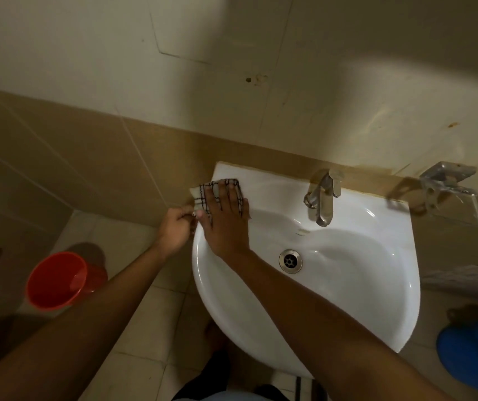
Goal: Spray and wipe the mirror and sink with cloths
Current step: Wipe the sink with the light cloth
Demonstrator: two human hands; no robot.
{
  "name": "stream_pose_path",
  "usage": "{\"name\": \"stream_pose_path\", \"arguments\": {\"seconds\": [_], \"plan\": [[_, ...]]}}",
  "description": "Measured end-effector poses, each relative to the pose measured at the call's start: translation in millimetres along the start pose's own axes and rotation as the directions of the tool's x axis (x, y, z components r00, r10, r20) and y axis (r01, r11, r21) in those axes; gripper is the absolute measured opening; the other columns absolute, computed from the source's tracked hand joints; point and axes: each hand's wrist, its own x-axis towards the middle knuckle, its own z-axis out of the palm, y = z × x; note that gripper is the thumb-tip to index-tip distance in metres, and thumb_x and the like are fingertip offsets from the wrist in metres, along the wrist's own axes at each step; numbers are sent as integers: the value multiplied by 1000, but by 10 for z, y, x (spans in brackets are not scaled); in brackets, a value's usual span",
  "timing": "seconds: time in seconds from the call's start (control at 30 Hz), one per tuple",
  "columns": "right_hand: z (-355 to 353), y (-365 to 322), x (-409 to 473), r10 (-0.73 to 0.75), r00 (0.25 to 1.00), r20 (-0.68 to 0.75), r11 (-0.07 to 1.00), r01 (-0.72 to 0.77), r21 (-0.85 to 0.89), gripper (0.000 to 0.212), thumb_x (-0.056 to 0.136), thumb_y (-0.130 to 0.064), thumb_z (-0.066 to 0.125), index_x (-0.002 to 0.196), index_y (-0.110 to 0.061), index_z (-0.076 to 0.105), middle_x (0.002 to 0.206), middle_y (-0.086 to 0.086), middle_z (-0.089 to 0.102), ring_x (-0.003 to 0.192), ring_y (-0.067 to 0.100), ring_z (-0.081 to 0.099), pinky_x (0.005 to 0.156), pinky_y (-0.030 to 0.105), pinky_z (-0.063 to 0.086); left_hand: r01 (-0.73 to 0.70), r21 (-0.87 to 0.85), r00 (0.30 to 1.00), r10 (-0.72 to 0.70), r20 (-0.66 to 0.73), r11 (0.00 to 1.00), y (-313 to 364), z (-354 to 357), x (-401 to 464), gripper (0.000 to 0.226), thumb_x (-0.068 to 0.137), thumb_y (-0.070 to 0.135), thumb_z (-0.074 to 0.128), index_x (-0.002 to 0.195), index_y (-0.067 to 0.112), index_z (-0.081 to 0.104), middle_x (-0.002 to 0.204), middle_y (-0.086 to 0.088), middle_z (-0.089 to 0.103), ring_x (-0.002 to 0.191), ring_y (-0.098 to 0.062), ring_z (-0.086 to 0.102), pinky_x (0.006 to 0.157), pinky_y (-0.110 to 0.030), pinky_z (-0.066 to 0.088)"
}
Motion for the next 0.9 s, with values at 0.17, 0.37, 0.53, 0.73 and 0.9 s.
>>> {"name": "stream_pose_path", "arguments": {"seconds": [0.17, 0.37, 0.53, 0.73, 0.9], "plan": [[89, -174, -585, -91, 995, 49, 967, 77, 244, 61, 97, -48, 26, 154, -29, 22, 165, 2, 4, 151, 19, -10, 121, 48, 8, 143, -123, 970, -164, -182, 982, -14, 60, -344, 36, 88, -15, 35, 72, 0, 63, 58, -8, 61, 44, -11, 57, 40, -14, 45], [-34, -137, -1322, -127, 973, 194, 918, 41, 395, 58, 102, -47, 36, 154, -33, 18, 165, 0, 1, 151, 20, -5, 120, 44, 16, 209, -198, 937, -254, -240, 958, -302, 179, -882, 30, 88, -8, 41, 88, 1, 70, 75, -13, 68, 55, -18, 63, 49, -20, 52], [-240, 14, -1876, -186, 953, 238, 958, 121, 262, 59, 101, -45, 38, 154, -30, 18, 162, 9, 16, 147, 29, 21, 114, 46, 32, 161, -189, 942, -208, -263, 969, -414, 364, -1257, 31, 83, -15, 40, 96, -5, 67, 83, -17, 68, 69, -25, 64, 56, -27, 58], [-517, 445, -2552, -260, 944, 203, 966, 255, 51, 59, 98, -42, 44, 152, -27, 25, 152, 9, 39, 134, 29, 42, 103, 47, 43, 69, -12, 951, -70, -300, 998, -535, 576, -1568, 25, 84, 1, 49, 92, 13, 70, 90, -8, 71, 87, -30, 66, 78, -44, 56], [-784, 1021, -2946, -219, 963, 159, 971, 231, -63, 61, 92, -53, 31, 143, -22, 41, 132, 5, 59, 112, 28, 59, 89, 47, 45, -30, 324, 965, 112, -238, 946, -520, 762, -1747, 25, 89, 10, 52, 111, 11, 63, 104, -7, 68, 98, -31, 63, 85, -44, 53]]}}
